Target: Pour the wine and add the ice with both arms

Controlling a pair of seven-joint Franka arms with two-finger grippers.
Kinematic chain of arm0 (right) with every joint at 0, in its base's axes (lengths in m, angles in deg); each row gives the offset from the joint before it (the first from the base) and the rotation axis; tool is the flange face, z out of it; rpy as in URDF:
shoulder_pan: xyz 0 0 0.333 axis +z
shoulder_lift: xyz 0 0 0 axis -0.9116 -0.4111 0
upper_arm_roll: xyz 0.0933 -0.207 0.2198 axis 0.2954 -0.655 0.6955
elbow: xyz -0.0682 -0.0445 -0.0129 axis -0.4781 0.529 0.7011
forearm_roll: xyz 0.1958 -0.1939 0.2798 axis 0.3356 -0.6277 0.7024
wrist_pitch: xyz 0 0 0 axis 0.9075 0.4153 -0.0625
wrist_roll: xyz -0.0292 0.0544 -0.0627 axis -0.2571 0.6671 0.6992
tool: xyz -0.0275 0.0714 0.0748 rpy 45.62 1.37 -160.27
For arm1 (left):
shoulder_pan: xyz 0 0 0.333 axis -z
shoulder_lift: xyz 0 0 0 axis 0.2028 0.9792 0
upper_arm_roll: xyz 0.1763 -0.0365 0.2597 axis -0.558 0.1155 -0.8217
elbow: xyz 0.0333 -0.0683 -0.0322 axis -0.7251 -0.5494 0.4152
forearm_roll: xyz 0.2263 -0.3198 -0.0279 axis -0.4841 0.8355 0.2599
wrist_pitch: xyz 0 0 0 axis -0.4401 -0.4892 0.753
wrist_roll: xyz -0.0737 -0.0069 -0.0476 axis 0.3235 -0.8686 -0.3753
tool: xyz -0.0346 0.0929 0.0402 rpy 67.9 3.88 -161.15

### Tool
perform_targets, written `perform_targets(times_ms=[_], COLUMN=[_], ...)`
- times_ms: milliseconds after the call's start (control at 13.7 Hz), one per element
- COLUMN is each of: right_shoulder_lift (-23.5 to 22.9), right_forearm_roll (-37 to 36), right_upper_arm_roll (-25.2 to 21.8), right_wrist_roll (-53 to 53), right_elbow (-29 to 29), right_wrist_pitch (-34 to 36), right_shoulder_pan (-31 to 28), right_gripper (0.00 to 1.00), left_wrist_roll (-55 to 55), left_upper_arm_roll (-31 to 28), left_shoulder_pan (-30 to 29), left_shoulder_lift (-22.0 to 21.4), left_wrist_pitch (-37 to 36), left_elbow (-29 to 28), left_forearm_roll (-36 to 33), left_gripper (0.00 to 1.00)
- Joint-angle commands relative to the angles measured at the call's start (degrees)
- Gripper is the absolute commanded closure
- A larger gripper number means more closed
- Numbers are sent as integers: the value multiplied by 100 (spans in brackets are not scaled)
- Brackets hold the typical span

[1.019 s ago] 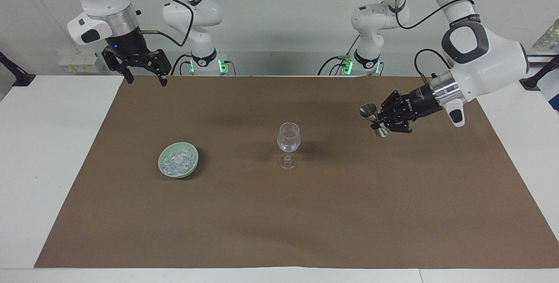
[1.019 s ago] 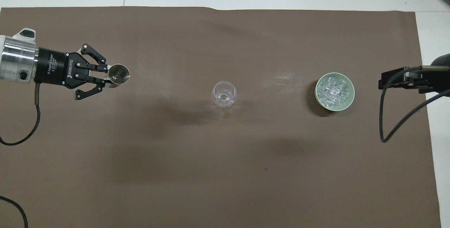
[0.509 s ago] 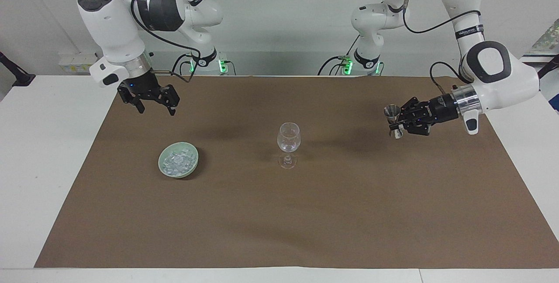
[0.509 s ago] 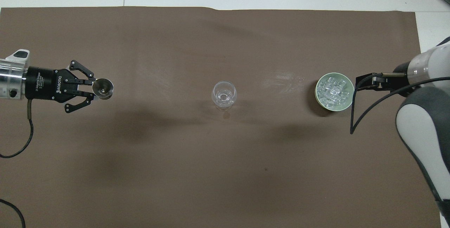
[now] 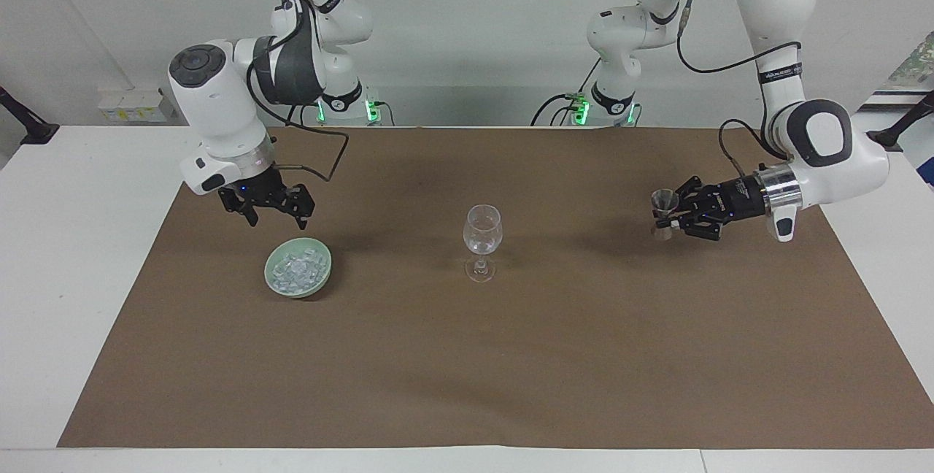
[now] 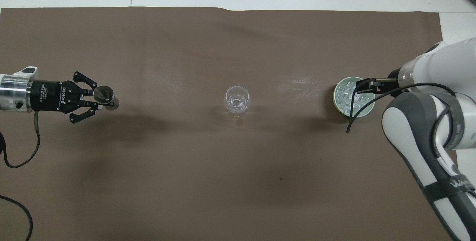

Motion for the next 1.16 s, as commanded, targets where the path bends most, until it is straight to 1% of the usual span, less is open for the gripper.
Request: perform_targets(times_ms=[0, 146, 291, 437, 655, 873, 1091], right_shoulder_lift=[-116, -196, -197, -328, -363, -539, -653], right_forearm_roll=[-137, -163, -189, -251, -286, -383, -497], right_upper_arm_roll=[4, 4, 4, 4, 4, 4, 4], right_wrist_roll=[-190, -226, -252, -261, -261, -244, -244], right_elbow=[-175, -306, -369, -447, -667, -676, -685], right_wrist_pitch=[-335, -634, -670, -827, -1091, -1416, -1575], right_shoulder_pan=[-18, -17, -18, -18, -18, -26, -26], right_gripper=[0, 0, 0, 2, 8, 9, 16], left_wrist_roll=[-505, -637, -770, -928, -937, -999, -1148], left_upper_arm_roll=[-131, -131, -131, -140, -140, -183, -192], left_shoulder_pan=[-118, -118, -144, -162, -171, -215, -232], left_shoulder_lift=[327, 406, 546, 643, 652, 749, 766], left_wrist_pitch=[-335, -317, -325, -343, -308, -291, -290], left_elbow=[-81, -152, -178, -169, -169, -169, -169], left_forearm_roll=[326, 440, 597, 695, 687, 669, 652], left_gripper=[100, 100, 100, 100, 100, 100, 100])
